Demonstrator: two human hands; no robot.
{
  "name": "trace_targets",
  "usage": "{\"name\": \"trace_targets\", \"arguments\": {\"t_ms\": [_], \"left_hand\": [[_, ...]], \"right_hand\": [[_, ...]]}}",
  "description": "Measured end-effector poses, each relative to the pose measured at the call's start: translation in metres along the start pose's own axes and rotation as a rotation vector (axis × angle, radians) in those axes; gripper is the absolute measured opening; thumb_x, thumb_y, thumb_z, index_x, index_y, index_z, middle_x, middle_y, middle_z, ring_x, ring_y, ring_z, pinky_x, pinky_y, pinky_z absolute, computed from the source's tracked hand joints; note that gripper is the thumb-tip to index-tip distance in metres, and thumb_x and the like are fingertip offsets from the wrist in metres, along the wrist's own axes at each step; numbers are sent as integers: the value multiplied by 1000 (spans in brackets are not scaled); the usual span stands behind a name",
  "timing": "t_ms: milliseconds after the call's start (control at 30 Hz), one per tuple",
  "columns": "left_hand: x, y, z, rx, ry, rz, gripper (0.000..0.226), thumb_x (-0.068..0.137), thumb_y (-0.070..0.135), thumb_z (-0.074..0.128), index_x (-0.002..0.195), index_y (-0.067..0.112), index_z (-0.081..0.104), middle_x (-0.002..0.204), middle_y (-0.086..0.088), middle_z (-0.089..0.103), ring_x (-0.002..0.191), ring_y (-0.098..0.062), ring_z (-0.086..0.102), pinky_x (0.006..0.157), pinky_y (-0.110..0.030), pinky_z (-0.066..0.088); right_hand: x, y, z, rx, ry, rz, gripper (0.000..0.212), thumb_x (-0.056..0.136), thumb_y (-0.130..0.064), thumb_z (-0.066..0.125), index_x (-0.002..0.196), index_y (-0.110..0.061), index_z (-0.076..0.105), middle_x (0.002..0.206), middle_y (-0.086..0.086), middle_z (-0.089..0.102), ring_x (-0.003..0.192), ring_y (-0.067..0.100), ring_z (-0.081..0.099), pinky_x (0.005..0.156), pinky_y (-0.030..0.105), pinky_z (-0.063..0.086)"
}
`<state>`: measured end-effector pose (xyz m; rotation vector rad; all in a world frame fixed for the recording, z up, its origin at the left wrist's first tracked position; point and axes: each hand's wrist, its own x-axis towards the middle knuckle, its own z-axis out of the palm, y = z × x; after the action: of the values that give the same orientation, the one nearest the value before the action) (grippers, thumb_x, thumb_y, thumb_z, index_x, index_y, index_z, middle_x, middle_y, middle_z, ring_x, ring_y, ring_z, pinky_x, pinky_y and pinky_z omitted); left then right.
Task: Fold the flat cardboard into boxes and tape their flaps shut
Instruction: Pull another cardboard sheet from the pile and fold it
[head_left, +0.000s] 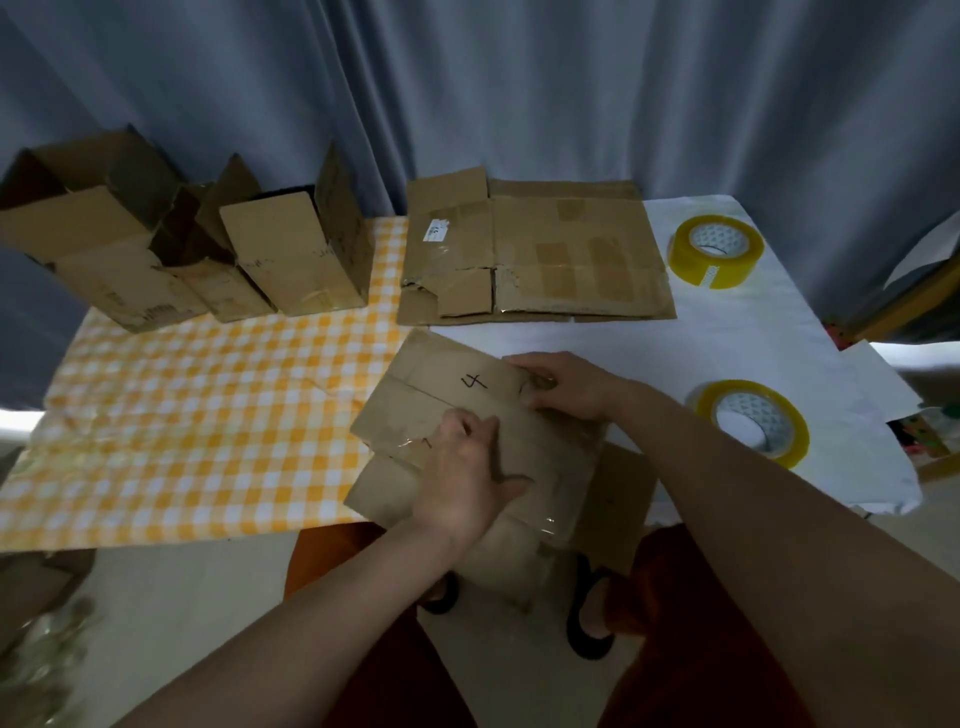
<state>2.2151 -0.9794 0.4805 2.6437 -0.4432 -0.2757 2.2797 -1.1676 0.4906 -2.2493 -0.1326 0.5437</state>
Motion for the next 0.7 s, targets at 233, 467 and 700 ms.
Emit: {"name": "trace_targets", "arguments": {"t_ms": [233,467,700], "left_hand": [[52,-56,-45,229,-184,-128,111,49,93,46,145,56,8,157,2,-25,145,-32,-16,116,-57,3],[53,-50,-46,288,-166,-315,114,51,94,45,147,51,3,156,-8,-3,137,-39,19,106,-53,28],[29,-37,-26,274,-9,-476,101,68,90,34,150,38,7,147,-16,13,124,-39,31,100,-48,34]], "right_hand": [[-28,11,37,153,654,277,70,90,-34,58,149,-24,21,156,2,19,143,23,16,116,43,17],[-51,-6,68,755,646,281,72,97,-16,46,150,-30,0,157,-1,14,141,18,21,116,35,21],[-12,-3,15,431,376,220,69,98,-23,48,152,-24,5,156,5,19,140,24,25,110,31,24]]}}
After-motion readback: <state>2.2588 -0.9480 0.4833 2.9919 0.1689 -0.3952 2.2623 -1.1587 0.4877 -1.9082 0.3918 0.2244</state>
